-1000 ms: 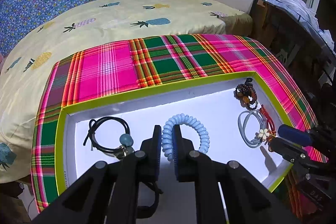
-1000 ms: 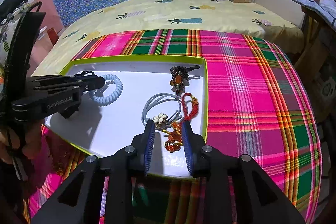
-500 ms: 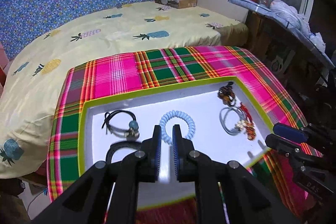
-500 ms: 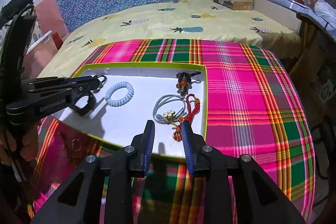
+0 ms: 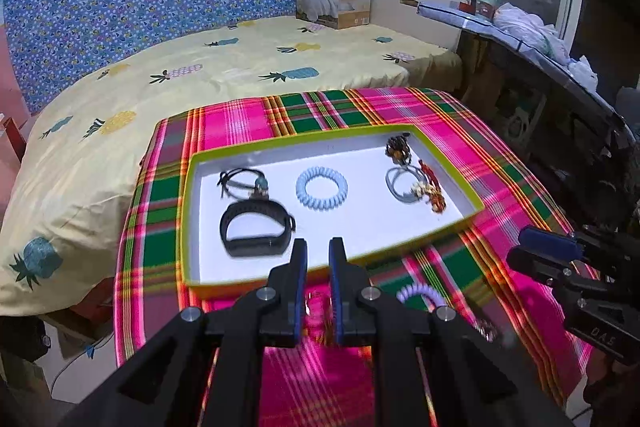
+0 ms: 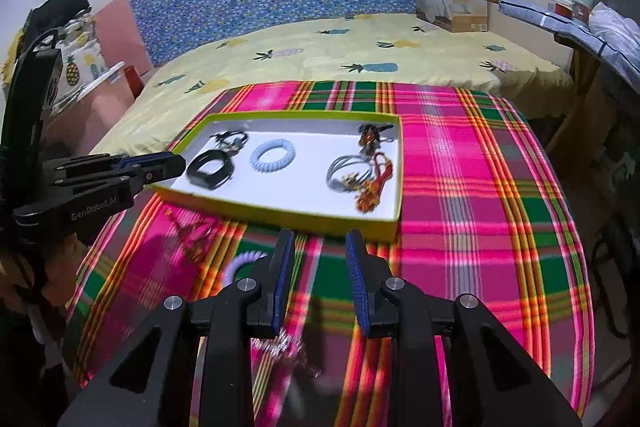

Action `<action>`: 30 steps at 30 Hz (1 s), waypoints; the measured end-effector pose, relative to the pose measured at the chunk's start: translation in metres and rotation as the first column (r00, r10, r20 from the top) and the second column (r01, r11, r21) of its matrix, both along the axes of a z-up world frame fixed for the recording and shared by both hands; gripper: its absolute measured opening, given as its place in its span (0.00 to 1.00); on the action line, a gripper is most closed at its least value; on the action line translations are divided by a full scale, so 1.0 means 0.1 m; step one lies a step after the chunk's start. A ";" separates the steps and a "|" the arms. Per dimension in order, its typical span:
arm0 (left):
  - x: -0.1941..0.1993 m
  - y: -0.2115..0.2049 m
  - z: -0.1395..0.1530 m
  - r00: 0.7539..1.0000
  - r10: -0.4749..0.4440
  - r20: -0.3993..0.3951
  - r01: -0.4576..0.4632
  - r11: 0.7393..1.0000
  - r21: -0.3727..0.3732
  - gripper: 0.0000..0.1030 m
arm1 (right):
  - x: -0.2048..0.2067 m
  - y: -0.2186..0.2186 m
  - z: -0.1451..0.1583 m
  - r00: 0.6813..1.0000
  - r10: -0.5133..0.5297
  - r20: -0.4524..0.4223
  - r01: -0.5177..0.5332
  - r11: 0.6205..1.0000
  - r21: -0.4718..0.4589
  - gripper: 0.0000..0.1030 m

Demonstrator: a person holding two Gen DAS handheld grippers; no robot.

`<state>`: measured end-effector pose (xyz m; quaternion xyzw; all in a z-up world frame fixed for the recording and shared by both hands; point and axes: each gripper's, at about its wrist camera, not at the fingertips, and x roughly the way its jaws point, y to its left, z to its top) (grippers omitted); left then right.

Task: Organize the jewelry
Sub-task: 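Move left tool to the red-gold cord keychain while right tool grasps the silver rhinestone hair clip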

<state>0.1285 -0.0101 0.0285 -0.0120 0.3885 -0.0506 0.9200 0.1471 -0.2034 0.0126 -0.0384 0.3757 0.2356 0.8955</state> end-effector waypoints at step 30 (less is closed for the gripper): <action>-0.74 0.25 -0.36 0.997 0.043 -0.059 -0.048 0.996 -0.081 0.18 | -0.46 0.02 -0.43 0.992 0.120 -0.048 -0.122 0.991 -0.057 0.26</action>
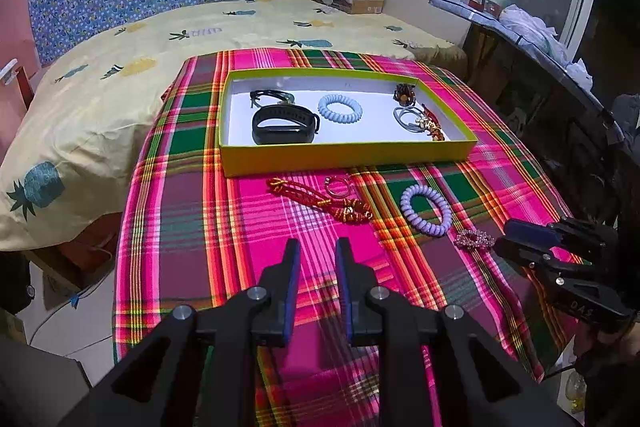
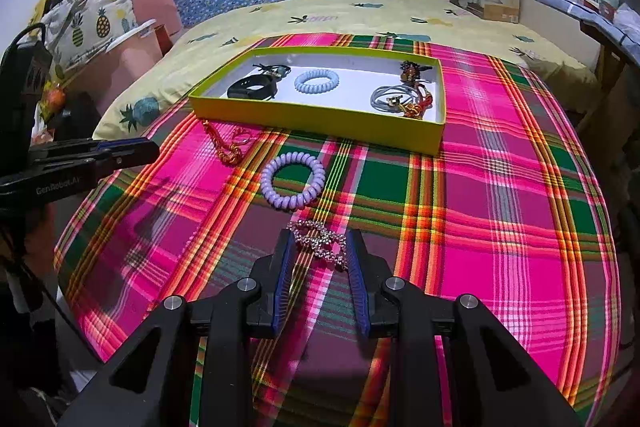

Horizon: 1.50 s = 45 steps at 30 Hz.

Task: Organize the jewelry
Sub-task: 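Move left tool to the red-gold cord keychain while right tool grasps the silver rhinestone hair clip, then grasp the red-gold cord keychain with left tool while right tool lifts the rhinestone clip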

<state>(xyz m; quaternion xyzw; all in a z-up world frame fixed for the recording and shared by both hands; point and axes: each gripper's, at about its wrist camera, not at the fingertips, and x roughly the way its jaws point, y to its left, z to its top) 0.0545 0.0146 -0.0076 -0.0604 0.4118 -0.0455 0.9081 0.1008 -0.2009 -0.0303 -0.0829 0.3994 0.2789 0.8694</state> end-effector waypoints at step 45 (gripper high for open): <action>0.70 -0.08 -0.29 0.983 0.120 -0.140 -0.137 0.983 -0.125 0.35 | 0.10 0.15 -0.21 0.996 0.084 -0.001 -0.084 0.994 -0.076 0.22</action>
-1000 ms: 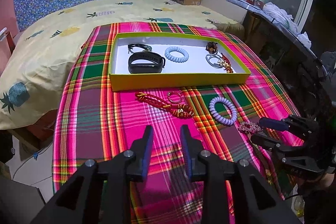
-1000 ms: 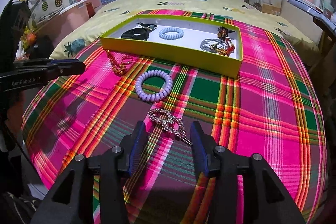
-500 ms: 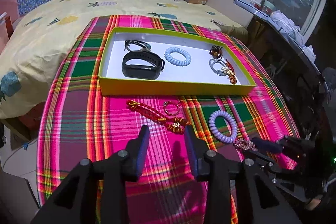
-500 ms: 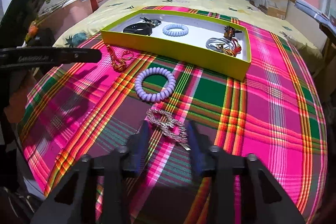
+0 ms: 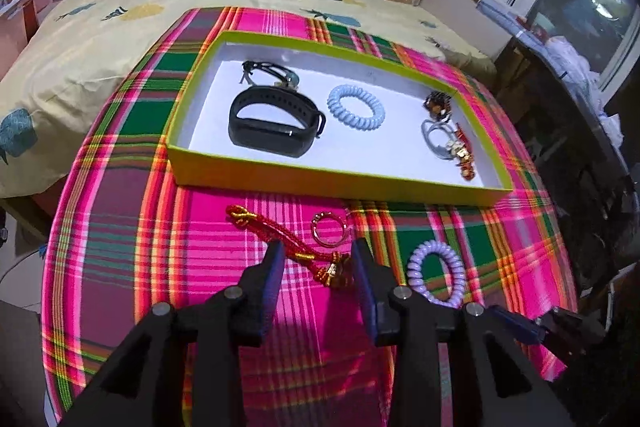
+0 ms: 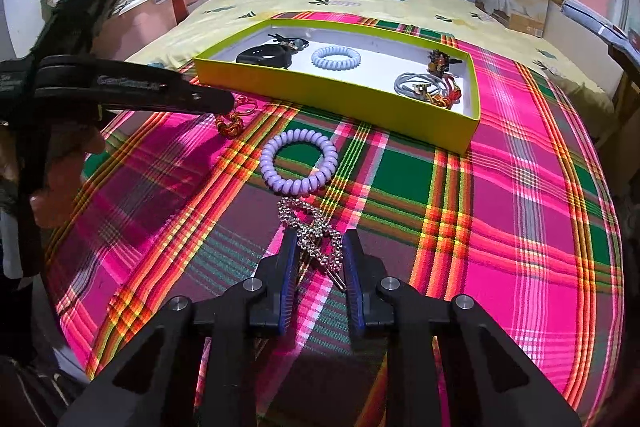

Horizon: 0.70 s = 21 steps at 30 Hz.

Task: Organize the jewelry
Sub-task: 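Grasp the red-gold cord keychain with left tool while right tool lifts the rhinestone clip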

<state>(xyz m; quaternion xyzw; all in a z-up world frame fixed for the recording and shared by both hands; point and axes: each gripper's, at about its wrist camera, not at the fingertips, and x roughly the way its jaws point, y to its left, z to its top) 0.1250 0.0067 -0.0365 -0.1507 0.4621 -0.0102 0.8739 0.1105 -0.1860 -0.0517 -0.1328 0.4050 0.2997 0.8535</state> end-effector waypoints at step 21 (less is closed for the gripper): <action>-0.23 0.09 0.07 1.000 -0.019 0.019 0.019 1.000 0.003 0.35 | -0.06 -0.02 -0.01 1.000 -0.012 0.000 0.012 1.000 0.008 0.22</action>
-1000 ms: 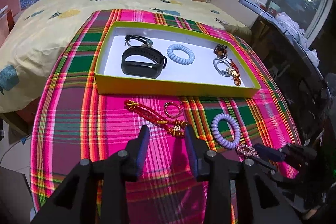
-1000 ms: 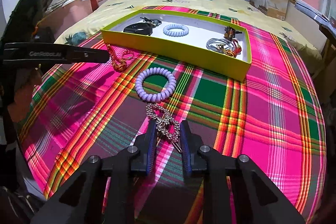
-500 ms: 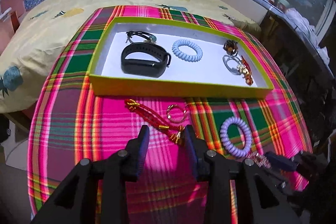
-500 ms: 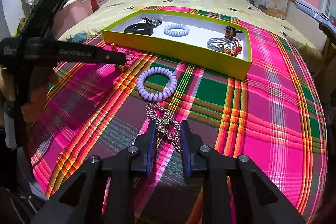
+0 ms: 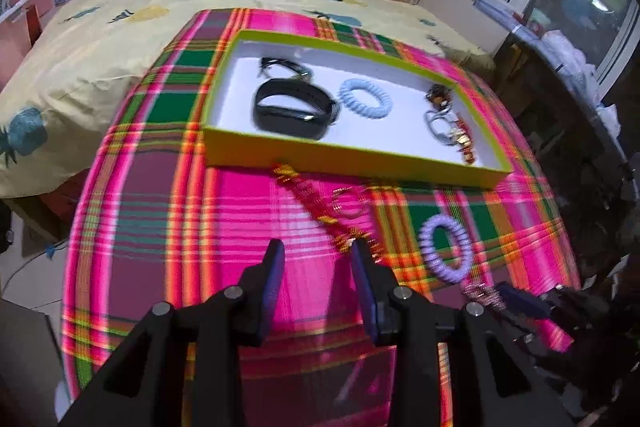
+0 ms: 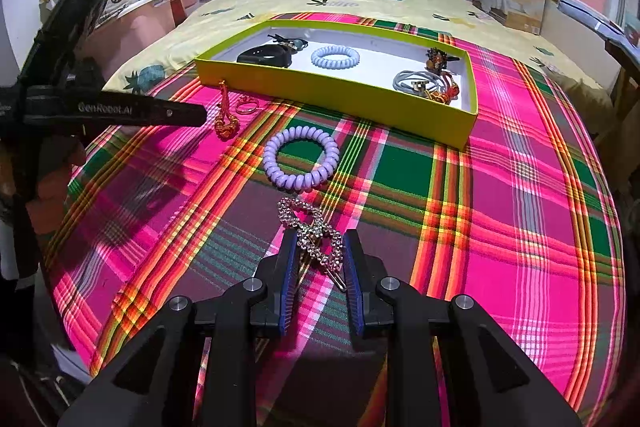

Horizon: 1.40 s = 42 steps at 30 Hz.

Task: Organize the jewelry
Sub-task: 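Grasp the red-gold cord keychain with left tool while right tool lifts the rhinestone clip, then carry the cord keychain and rhinestone clip over the yellow box with both tools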

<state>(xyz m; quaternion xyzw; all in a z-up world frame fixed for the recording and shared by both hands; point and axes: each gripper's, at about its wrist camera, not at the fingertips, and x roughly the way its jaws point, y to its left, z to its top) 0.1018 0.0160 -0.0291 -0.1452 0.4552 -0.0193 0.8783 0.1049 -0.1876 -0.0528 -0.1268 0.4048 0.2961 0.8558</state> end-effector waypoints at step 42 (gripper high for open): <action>-0.55 -0.16 0.24 0.976 -0.153 0.153 0.122 0.973 0.194 0.07 | -0.25 -0.09 0.23 0.996 -0.073 0.041 0.070 0.994 0.084 0.22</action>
